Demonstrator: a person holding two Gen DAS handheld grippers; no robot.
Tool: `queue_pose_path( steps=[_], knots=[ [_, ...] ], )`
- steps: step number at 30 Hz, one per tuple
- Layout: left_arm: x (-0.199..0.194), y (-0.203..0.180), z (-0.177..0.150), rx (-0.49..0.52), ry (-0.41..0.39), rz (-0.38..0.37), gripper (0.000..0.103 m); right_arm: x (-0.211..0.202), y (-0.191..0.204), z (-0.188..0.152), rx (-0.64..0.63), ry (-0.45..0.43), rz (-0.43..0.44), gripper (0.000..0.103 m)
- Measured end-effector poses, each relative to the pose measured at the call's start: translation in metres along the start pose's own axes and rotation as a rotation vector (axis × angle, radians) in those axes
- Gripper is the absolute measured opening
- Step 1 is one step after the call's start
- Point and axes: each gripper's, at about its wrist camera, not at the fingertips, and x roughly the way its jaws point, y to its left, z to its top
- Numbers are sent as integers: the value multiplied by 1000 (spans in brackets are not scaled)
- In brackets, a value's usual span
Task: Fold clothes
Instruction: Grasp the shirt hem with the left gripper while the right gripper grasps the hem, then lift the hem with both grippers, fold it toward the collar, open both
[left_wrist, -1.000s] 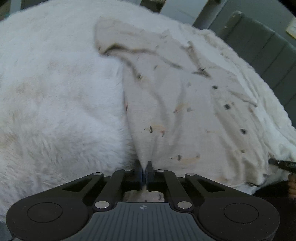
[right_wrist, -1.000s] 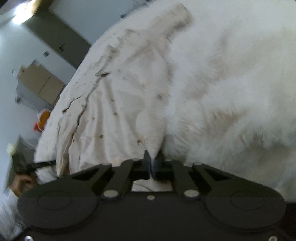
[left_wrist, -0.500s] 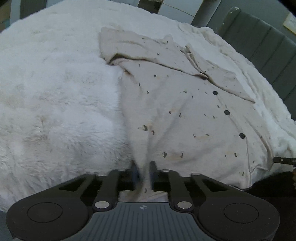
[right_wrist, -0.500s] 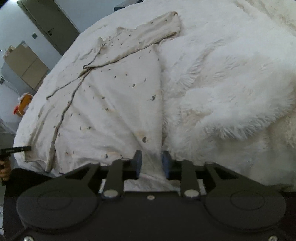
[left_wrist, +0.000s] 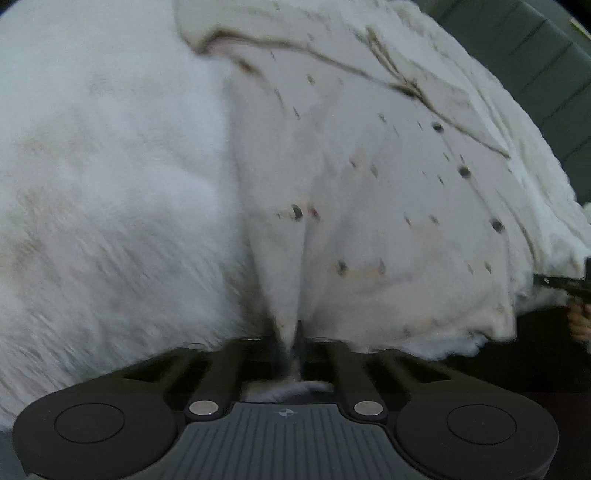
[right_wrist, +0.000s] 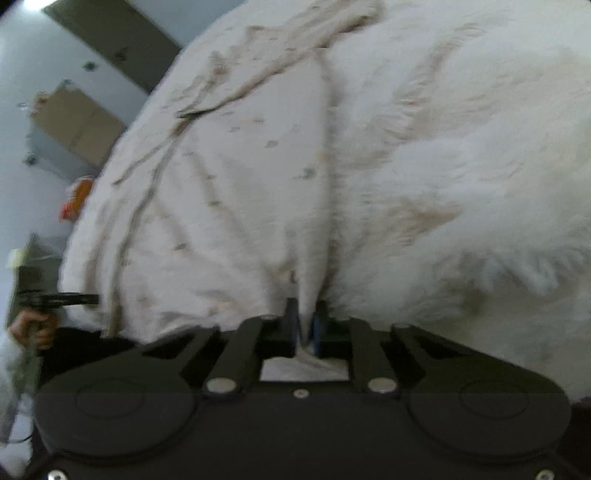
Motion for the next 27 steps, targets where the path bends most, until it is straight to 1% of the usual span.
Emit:
queue_pose_path(
  steps=[1,2,3,4,5,6,7,8,9,12,13,15,17,19,20,21,23,24,25,26,27],
  knots=[
    [-1,-1,0,-3,9,-23,1,-8,4,1,-17,-32,53,0],
    [-7,-1,0,-10,-16,-69,1,-16,8,1,-35,-65,107,0],
    [-22,-1,-1,-27,-69,-147,1,-29,14,2,-54,-120,166,0],
    [-34,0,-2,-36,-108,-185,1,-47,19,3,-61,-193,209,0],
    [-43,0,-3,-44,-136,-204,1,-58,20,4,-54,-238,221,0],
    [-65,2,-4,-67,-209,-248,1,-69,22,4,-47,-282,231,0],
    [-76,4,-5,-84,-246,-265,1,-78,22,3,-41,-316,239,0],
    [-86,6,-5,-97,-275,-279,1,-88,23,2,-34,-344,245,0],
    [-95,7,-5,-109,-301,-293,1,-91,24,1,-34,-353,247,0],
    [-116,3,-9,-127,-354,-349,1,-110,34,-4,-58,-384,267,0],
    [-122,1,-10,-123,-369,-367,1,-119,42,-8,-69,-405,300,0],
    [-132,-5,-8,-122,-394,-386,1,-129,53,-8,-78,-437,327,0],
    [-144,-9,-2,-127,-434,-419,1,-137,60,-2,-91,-455,327,0],
    [-149,-8,13,-128,-467,-438,1,-143,66,10,-108,-477,310,0],
    [-151,-7,22,-127,-482,-444,1,-145,68,26,-113,-504,295,0],
    [-150,-6,35,-126,-492,-440,1,-149,68,34,-114,-517,293,0],
    [-148,-4,61,-123,-513,-430,1,-150,64,71,-101,-577,257,0],
    [-144,-1,83,-119,-525,-408,1,-149,62,88,-95,-598,239,0],
    [-139,2,106,-116,-536,-385,1,-140,59,121,-92,-624,194,0],
    [-131,8,136,-112,-546,-358,1,-130,55,151,-94,-638,144,0],
    [-124,13,166,-108,-555,-332,1,-122,53,170,-95,-643,120,0]
  ],
)
